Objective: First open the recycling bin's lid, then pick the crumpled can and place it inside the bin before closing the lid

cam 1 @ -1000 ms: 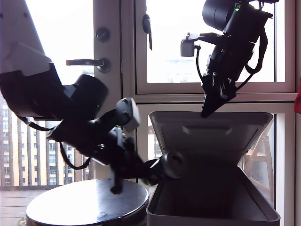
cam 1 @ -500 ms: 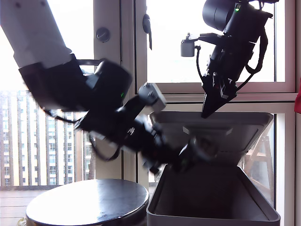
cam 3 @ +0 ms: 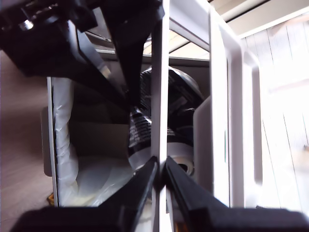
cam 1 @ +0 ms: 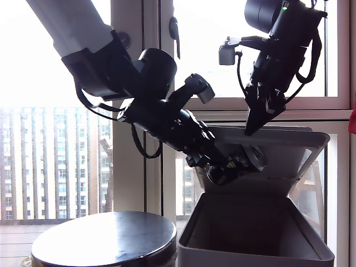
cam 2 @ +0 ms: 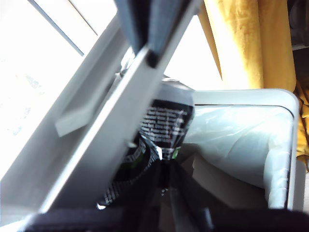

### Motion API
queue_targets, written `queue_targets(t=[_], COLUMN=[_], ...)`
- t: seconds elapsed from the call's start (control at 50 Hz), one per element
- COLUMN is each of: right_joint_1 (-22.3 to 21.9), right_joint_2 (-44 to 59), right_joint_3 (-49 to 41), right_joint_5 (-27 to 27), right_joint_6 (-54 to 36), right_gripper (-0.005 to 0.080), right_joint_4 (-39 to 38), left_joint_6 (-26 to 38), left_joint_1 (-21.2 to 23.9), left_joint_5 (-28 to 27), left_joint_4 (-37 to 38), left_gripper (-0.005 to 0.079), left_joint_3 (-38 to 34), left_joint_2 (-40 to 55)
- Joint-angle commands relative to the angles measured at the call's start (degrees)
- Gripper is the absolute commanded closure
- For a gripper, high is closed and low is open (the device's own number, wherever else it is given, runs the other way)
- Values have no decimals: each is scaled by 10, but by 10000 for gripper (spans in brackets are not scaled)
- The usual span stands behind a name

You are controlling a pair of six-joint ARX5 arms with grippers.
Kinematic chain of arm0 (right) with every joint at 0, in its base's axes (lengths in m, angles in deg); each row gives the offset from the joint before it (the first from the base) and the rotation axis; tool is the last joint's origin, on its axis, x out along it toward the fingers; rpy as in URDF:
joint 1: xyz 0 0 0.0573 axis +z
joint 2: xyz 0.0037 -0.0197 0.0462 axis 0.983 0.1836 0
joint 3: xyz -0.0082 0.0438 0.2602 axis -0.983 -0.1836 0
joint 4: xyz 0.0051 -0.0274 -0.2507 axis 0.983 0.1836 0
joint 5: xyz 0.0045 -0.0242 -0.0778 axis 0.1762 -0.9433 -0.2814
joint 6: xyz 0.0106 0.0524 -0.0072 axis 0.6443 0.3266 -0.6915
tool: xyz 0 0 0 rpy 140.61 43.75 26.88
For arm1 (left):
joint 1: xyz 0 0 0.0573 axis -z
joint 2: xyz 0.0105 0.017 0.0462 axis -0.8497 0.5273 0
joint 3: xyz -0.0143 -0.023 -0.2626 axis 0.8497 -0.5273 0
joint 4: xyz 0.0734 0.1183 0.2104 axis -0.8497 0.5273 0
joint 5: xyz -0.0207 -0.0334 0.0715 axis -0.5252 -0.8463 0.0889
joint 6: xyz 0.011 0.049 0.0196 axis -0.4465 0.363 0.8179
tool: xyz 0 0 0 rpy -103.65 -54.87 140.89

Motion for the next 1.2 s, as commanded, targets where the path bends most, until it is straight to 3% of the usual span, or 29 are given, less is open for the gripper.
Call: queue_targets(t=[0.0,0.48,0.92,0.98,1.1,1.18], right_joint_1=[11,13,12,12,12,12], right_joint_2=[-16,-16,-16,-16,-16,-16], right_joint_3=[17,24,24,24,24,24], right_joint_5=[16,15,15,15,15,15], right_joint_6=[0,0,1,1,1,1], right_gripper=[765,765,765,765,765,765], right_joint_4=[-2,5,3,3,3,3], left_joint_6=[-4,-3,-4,-4,-3,-4], left_joint_1=[14,16,15,15,16,16], left_joint_5=[-2,3,13,27,62,82], left_joint_4=[5,80,95,94,92,94], left_gripper=[767,767,763,688,394,329], left_joint_3=[9,9,9,9,9,9], left_joint_2=[48,66,66,66,66,66])
